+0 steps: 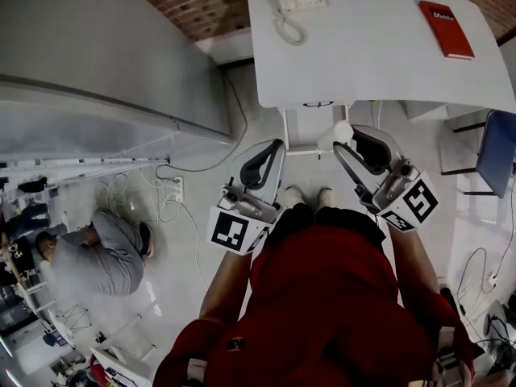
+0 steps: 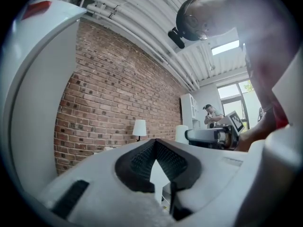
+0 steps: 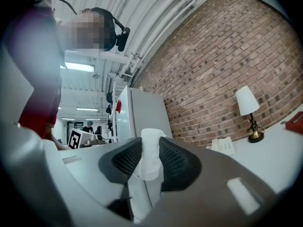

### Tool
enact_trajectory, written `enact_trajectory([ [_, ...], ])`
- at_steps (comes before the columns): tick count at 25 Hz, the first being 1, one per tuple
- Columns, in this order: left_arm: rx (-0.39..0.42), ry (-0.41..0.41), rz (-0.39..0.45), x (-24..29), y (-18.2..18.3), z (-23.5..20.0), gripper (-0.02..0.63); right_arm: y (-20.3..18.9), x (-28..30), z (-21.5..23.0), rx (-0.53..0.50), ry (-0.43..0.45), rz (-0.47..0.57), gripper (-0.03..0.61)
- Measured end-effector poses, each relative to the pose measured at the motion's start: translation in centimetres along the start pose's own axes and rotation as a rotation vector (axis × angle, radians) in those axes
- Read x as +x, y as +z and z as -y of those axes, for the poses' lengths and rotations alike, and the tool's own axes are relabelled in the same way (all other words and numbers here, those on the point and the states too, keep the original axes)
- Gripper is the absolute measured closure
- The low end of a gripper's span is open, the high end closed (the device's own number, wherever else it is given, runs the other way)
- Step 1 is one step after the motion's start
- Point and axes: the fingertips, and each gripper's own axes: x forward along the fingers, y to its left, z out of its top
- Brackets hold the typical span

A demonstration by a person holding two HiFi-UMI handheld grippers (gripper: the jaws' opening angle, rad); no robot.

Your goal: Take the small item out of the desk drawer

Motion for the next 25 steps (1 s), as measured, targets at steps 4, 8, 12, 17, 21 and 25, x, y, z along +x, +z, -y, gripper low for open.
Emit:
enact_trajectory([
  [4,0.025,-0.017,0.028,0.7,1.8,0.7,0.614,2.3,-0.9,-0.2,-0.044,-0.007,0.036,0.449],
  [8,0.044,-0.046,0.051,1.8,3.2,1.6,0.614,3.2,-1.3,-0.6,-0.07,-0.011,0.049,0.451],
  [12,0.061,-0.064,0.061,2.1,3.4,2.3,0.614,3.3,-1.6,-1.3,-0.085,-0.013,0.05,0.45],
  [17,0.07,-0.065,0.06,2.2,3.1,2.4,0.614,3.1,-2.7,-1.1,-0.092,-0.033,0.054,0.451],
  [21,0.068,-0.052,0.046,2.0,2.9,2.2,0.614,3.2,-3.2,-0.8,-0.101,-0.046,0.05,0.451],
  [25,0.068,-0.045,0.054,2.0,3.0,2.2,0.614,3.2,-3.5,-0.7,-0.103,-0.05,0.044,0.451],
])
